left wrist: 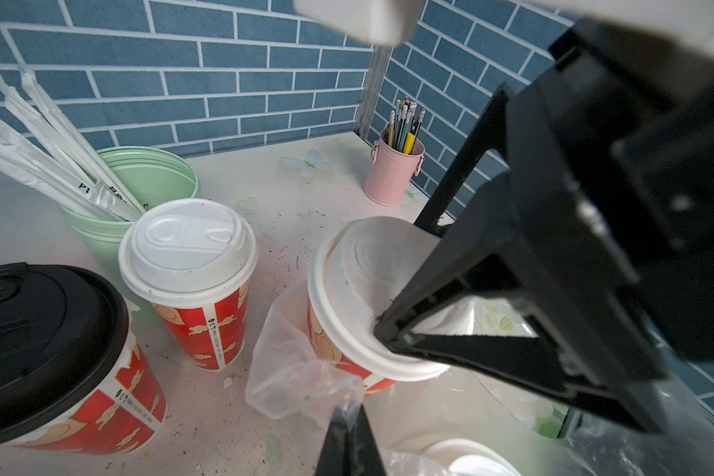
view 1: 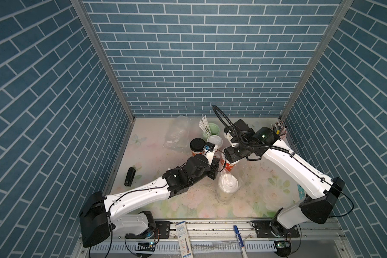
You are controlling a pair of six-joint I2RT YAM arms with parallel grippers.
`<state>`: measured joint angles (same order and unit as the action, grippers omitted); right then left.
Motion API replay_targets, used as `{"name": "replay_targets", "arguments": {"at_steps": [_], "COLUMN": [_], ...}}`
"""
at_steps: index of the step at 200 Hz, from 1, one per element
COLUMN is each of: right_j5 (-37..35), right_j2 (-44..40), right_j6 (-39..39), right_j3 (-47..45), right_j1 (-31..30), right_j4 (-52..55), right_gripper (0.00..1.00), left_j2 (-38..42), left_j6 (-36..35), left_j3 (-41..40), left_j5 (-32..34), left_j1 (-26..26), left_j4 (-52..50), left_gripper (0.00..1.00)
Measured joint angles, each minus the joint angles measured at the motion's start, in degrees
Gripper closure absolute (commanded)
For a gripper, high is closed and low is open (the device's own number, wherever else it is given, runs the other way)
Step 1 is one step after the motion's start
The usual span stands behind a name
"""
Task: Pack milk tea into plastic carrier bags
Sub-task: Place the milk tea cup in the plastic carrier bag.
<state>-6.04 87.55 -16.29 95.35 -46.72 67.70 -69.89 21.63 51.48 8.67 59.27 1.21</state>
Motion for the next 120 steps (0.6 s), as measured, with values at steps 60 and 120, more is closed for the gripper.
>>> {"name": "replay_targets", "arguments": {"at_steps": [60,120], "right_j5": [-0.8,-2.3], "right_j2": [0.0,1.6], "right_j6": [-0.9,-1.6], "right_j3": [-4.7,-8.3], "right_j1": [-0.9,-1.0], "right_j4": [-3.1,-6.0], "right_gripper": [0.40,0.30], "left_j2": [1.1,1.2], "left_j6": [0.0,0.0], "left_j3": [0.0,-0.1], "left_j5": [1.6,1.9], "left_j1": [0.0,0.0], "left_j4": [0.0,0.0], "left_gripper": [1.00,1.00]}}
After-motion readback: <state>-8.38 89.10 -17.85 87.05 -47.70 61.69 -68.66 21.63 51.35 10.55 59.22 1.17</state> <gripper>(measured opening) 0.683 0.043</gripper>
